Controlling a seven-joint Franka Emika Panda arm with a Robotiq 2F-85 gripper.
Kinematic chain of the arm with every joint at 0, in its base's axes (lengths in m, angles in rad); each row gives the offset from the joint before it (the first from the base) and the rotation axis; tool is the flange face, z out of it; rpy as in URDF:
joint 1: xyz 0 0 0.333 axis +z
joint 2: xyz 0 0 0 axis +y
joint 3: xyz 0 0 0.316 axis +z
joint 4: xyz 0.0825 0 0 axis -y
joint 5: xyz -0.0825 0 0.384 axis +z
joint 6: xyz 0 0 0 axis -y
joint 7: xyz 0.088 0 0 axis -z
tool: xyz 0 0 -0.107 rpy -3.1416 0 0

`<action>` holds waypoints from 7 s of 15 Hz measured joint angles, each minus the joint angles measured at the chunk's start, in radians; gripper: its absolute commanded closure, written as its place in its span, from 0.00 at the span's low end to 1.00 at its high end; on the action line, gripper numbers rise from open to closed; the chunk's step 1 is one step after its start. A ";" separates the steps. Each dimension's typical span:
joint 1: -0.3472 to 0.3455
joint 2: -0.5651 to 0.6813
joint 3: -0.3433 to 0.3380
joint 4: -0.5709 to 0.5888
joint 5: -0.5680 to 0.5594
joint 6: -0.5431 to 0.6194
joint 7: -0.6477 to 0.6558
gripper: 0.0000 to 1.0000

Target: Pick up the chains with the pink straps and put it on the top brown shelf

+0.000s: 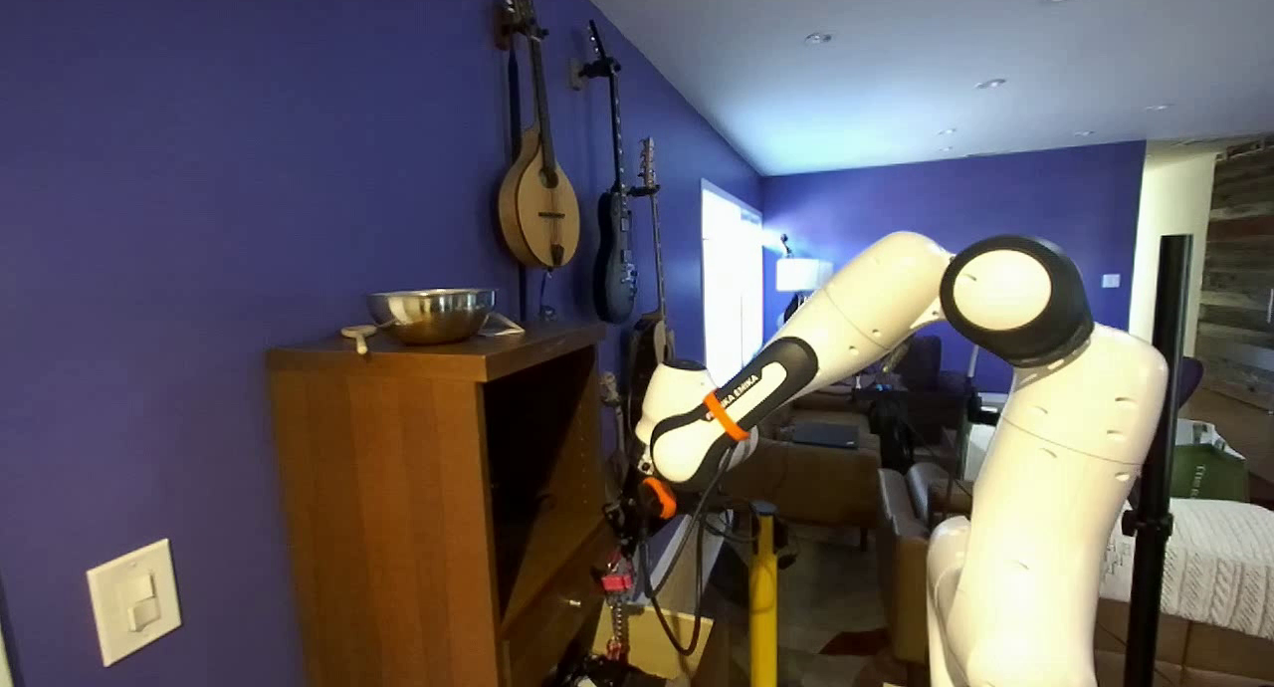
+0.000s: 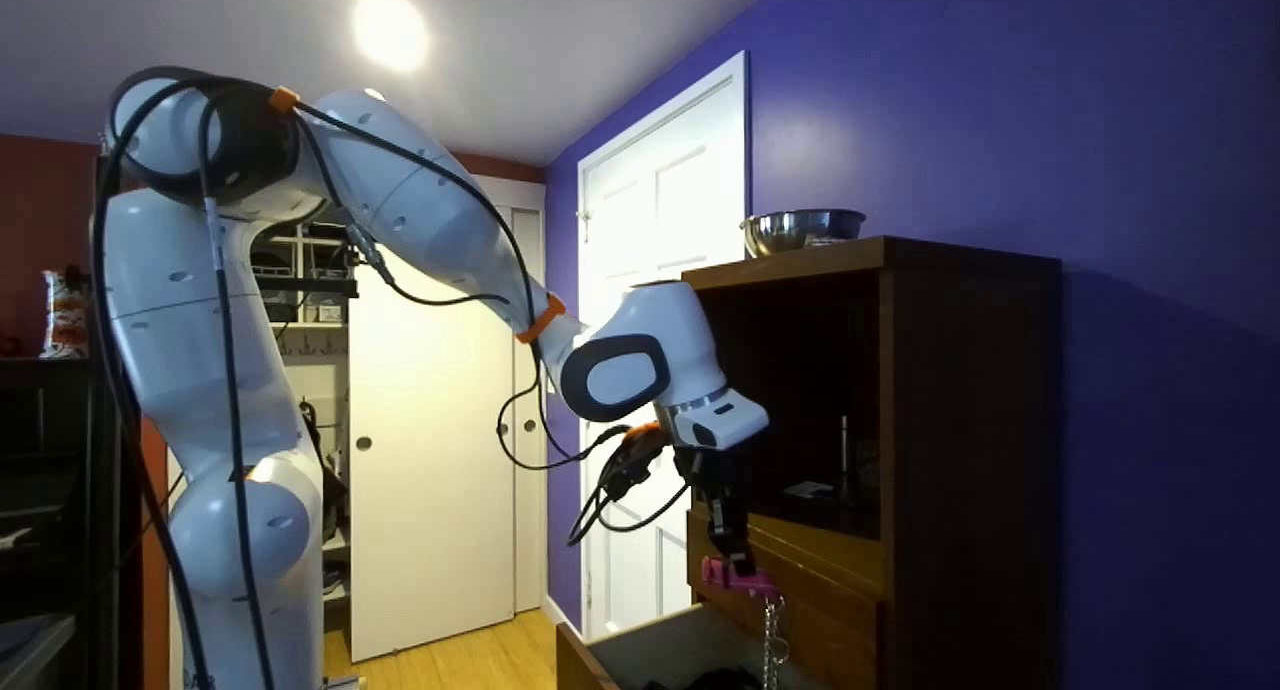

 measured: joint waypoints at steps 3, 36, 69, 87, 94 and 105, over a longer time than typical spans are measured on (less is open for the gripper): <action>-0.105 -0.052 0.108 -0.015 0.055 -0.014 -0.018 0.99; -0.218 -0.312 0.322 -0.009 0.179 0.230 -0.079 0.95; -0.090 -0.216 0.338 -0.053 0.322 0.627 -0.135 0.99; -0.016 0.143 0.305 0.001 0.324 1.177 -0.111 0.99; -0.040 0.195 0.305 -0.010 0.324 1.115 -0.193 0.99; -0.055 0.190 0.313 -0.014 0.319 0.904 -0.346 0.99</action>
